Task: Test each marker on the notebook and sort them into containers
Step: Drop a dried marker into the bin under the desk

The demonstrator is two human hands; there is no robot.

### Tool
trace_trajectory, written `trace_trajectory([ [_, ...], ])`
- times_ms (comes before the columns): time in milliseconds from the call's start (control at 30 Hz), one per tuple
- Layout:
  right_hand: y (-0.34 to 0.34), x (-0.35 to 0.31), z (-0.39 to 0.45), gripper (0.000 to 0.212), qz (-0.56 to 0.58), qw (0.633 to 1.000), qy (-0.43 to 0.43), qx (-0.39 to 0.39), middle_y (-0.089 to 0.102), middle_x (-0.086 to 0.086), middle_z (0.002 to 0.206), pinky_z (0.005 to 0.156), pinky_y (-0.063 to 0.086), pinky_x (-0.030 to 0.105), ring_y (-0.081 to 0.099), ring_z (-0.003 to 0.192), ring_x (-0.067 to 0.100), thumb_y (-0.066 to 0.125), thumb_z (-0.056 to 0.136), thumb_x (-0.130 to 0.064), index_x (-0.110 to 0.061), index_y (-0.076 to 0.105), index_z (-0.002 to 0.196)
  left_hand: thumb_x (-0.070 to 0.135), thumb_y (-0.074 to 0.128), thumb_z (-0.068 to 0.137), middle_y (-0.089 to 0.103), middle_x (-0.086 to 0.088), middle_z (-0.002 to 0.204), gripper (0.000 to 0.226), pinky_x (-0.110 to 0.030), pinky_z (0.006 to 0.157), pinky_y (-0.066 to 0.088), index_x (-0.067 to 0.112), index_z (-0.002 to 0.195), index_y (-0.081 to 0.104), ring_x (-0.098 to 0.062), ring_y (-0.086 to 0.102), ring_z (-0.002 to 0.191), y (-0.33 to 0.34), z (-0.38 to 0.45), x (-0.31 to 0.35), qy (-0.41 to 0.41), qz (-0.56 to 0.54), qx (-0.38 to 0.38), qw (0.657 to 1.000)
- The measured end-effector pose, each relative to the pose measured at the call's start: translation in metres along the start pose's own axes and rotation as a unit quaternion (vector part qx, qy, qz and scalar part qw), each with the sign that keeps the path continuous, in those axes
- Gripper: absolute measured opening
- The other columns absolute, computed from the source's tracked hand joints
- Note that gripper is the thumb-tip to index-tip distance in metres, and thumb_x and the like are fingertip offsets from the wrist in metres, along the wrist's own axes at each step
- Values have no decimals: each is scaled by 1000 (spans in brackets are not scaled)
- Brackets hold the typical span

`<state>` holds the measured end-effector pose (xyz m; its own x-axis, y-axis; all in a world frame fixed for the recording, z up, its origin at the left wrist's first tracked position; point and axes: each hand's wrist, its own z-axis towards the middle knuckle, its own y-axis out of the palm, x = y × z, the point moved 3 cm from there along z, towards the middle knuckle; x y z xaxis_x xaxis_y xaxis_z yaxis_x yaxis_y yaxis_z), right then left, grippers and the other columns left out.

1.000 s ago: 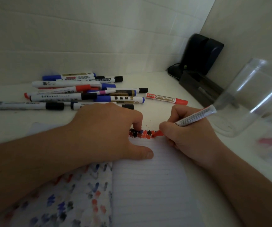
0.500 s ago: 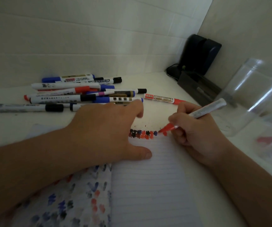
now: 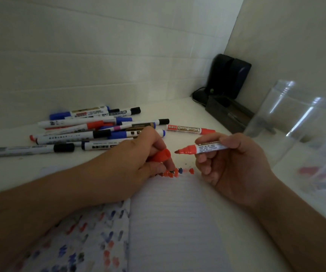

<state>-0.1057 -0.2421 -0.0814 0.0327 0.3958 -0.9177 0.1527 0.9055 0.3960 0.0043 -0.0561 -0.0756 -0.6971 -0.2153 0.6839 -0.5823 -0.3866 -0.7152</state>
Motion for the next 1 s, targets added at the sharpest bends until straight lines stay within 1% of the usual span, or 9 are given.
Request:
trace_trajectory([
  [133, 0, 1, 1, 35, -12, 1000, 0, 4, 66, 12, 73, 47, 45, 24, 57, 56, 21, 79, 61, -29, -11, 68, 89, 33, 58, 99, 69, 32, 103, 17, -13, 81, 48, 41, 102, 43, 13, 62, 99, 0, 0, 2, 1, 18, 2, 1000],
  [233, 4, 2, 1, 12, -40, 999, 5, 32, 66, 13, 72, 49, 43, 25, 56, 55, 21, 64, 77, -23, -15, 60, 86, 37, 58, 99, 71, 25, 101, 15, -21, 83, 53, 41, 102, 44, 11, 63, 95, 0, 0, 1, -4, 40, 5, 999],
  [300, 7, 2, 0, 7, -55, 997, 7, 50, 65, 14, 72, 48, 43, 25, 55, 55, 22, 55, 83, -22, -16, 58, 84, 39, 58, 98, 71, 25, 100, 15, -25, 84, 54, 42, 101, 44, 10, 63, 94, 0, 1, 0, -4, 56, 10, 998],
  [467, 10, 3, -1, 6, -122, 990, -23, 69, 66, 14, 76, 45, 45, 24, 56, 55, 21, 71, 90, -17, -12, 71, 86, 44, 57, 98, 67, 24, 100, 13, -14, 75, 50, 45, 107, 47, 10, 62, 90, 2, 2, -3, -1, 78, 25, 997],
  [533, 12, 2, -3, 7, -132, 988, -37, 70, 69, 16, 78, 45, 47, 24, 58, 56, 20, 72, 86, -13, -11, 77, 90, 43, 57, 97, 68, 25, 94, 12, -10, 69, 47, 43, 108, 52, 11, 61, 87, 1, 1, -4, 9, 58, 39, 998],
  [600, 14, 1, -5, 12, -133, 988, -41, 68, 71, 16, 80, 45, 47, 23, 60, 57, 19, 72, 82, -14, -14, 80, 91, 41, 57, 97, 69, 27, 90, 10, -8, 70, 47, 41, 107, 57, 9, 64, 84, -1, 0, -4, 14, 12, 56, 998],
  [700, 17, 0, -6, 15, -143, 986, -55, 71, 74, 16, 84, 47, 47, 21, 62, 60, 19, 74, 79, -18, -16, 82, 91, 38, 54, 99, 67, 27, 88, 10, -8, 70, 46, 38, 107, 60, 7, 63, 81, -4, -2, -6, 18, -40, 74, 996],
  [833, 21, 7, -4, 13, -151, 983, -78, 75, 74, 16, 85, 49, 43, 22, 66, 65, 20, 72, 84, -20, -12, 78, 92, 52, 37, 96, 60, 17, 84, 26, -13, 63, 42, 33, 103, 55, -1, 56, 73, -1, -1, -4, 51, 18, 95, 994],
  [1000, 27, 7, -4, 7, -144, 983, -75, 89, 73, 15, 81, 47, 39, 21, 68, 67, 19, 71, 86, -17, -14, 77, 84, 36, 43, 103, 56, 8, 71, 10, -16, 57, 40, 34, 98, 51, -3, 55, 69, 2, 1, -3, 30, 54, 94, 994],
])
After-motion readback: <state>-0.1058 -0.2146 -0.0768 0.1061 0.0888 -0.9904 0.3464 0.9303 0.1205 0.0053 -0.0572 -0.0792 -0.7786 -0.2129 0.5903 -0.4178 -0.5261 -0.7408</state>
